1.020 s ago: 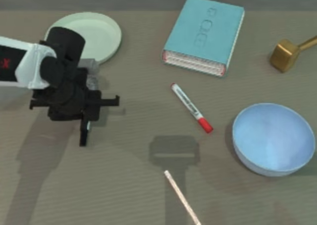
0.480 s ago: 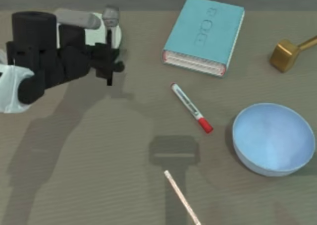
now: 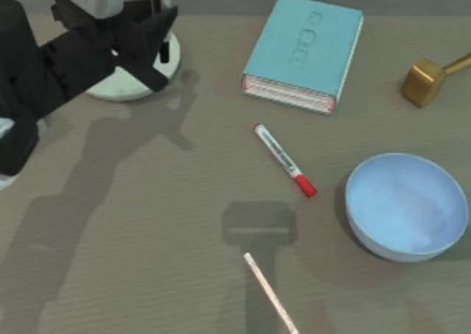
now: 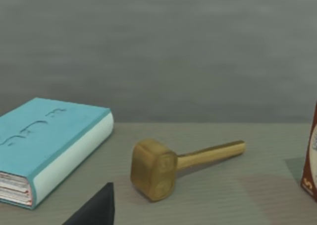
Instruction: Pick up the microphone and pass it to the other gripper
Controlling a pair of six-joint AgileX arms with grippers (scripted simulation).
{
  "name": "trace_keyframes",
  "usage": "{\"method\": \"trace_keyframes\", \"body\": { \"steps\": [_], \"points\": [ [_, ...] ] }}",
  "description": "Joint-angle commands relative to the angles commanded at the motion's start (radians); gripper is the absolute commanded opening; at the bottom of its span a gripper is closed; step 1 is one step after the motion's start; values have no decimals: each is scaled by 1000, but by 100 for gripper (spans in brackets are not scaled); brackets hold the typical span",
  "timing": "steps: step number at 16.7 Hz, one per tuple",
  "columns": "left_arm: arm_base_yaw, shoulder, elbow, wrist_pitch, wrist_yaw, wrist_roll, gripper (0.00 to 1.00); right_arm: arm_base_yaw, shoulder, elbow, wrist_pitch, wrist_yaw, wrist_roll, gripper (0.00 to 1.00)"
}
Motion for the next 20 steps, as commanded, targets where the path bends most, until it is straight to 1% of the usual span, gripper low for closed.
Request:
{"method": "trace_keyframes", "body": {
  "steps": [4, 6, 7, 8, 10, 14, 16, 18, 20],
  "points": [
    [0, -4, -2, 7, 3, 2, 0, 0, 0, 0, 0, 0, 0, 100],
    [-8, -2, 3, 4, -2, 3, 0, 0, 0, 0, 0, 0, 0, 100],
    [-21, -5, 5, 2, -15, 3, 0, 0, 0, 0, 0, 0, 0, 100],
    [-45, -12, 7, -2, -39, 4, 0, 0, 0, 0, 0, 0, 0, 100],
    [-114, -33, 14, -17, -110, 5, 0, 0, 0, 0, 0, 0, 0, 100],
    [-295, -89, 26, -57, -309, 4, 0, 0, 0, 0, 0, 0, 0, 100],
    [-368, -115, 32, -73, -383, 4, 0, 0, 0, 0, 0, 0, 0, 100],
    [-399, -130, 36, -81, -414, 4, 0, 0, 0, 0, 0, 0, 0, 100],
    [-400, -131, 36, -81, -415, 4, 0, 0, 0, 0, 0, 0, 0, 100]
  ]
}}
